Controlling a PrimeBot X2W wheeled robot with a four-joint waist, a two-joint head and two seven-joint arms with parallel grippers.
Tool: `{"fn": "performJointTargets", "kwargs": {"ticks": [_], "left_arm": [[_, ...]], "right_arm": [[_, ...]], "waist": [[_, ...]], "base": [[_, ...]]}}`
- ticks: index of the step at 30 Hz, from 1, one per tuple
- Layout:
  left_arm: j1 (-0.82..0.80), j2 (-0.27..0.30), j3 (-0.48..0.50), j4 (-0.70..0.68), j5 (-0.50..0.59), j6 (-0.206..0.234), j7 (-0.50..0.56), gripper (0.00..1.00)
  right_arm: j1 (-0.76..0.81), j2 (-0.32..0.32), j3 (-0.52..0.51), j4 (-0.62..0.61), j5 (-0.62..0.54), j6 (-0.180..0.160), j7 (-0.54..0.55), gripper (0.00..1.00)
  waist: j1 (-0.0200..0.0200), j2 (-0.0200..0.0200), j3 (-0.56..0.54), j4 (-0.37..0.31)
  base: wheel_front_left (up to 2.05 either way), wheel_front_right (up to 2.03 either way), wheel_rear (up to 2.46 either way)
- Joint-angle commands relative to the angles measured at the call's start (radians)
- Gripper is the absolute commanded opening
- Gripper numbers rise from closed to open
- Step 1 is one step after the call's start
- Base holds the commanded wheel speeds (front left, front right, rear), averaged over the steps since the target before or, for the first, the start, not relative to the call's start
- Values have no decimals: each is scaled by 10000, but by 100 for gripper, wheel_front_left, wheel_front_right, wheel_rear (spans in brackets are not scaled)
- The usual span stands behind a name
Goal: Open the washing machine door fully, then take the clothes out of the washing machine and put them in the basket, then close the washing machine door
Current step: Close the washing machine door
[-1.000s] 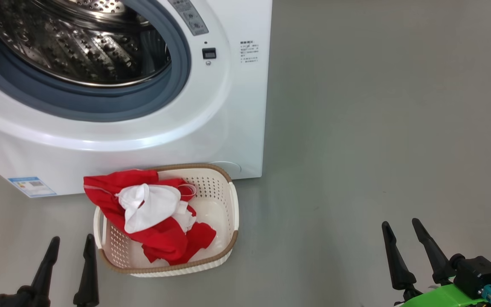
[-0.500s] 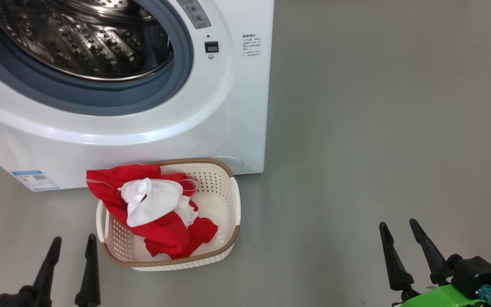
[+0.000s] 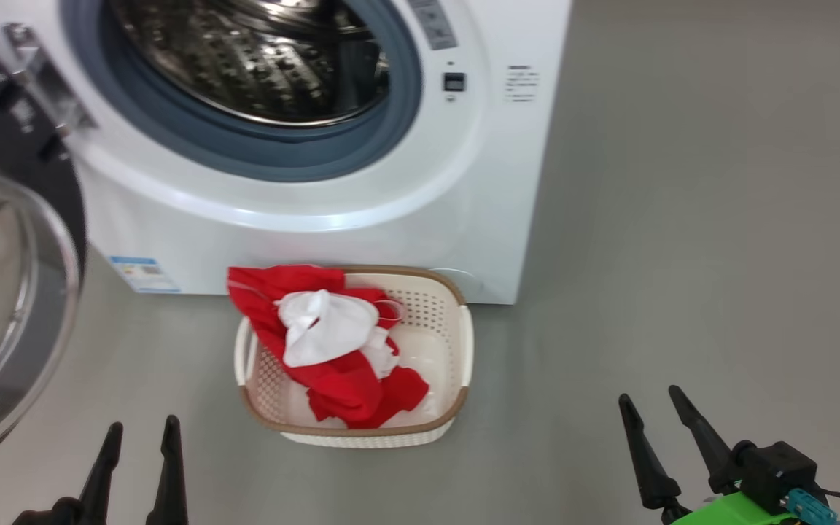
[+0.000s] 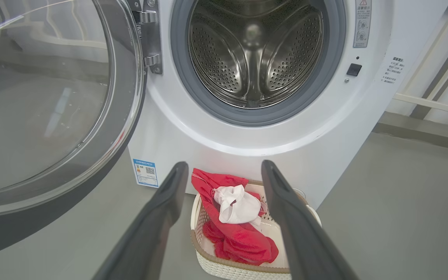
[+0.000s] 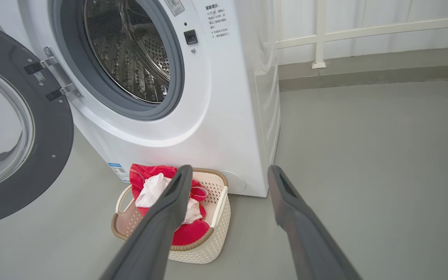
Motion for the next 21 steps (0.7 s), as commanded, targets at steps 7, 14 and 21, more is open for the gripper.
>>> {"fn": "performJointTargets", "kwargs": {"ticks": [7,14,21], "left_arm": [[7,-62,415,27,-65,8,-49,100],[390,-92,502,206,-201,8,-49,100],[821,-95,822,-3,-574,94,-49,100]], "right_arm": [[-665,-334,996,184,10,63,-67,100],[-717,-460,1380,383,216,63,-67,100],[-1034,-544,1908,534,360,63,-67,100]], "waist": [[0,0,-307,2165],[0,0,-724,3414],[0,0,-751,3738]], "base": [[0,0,0],[0,0,0],[0,0,0]]}}
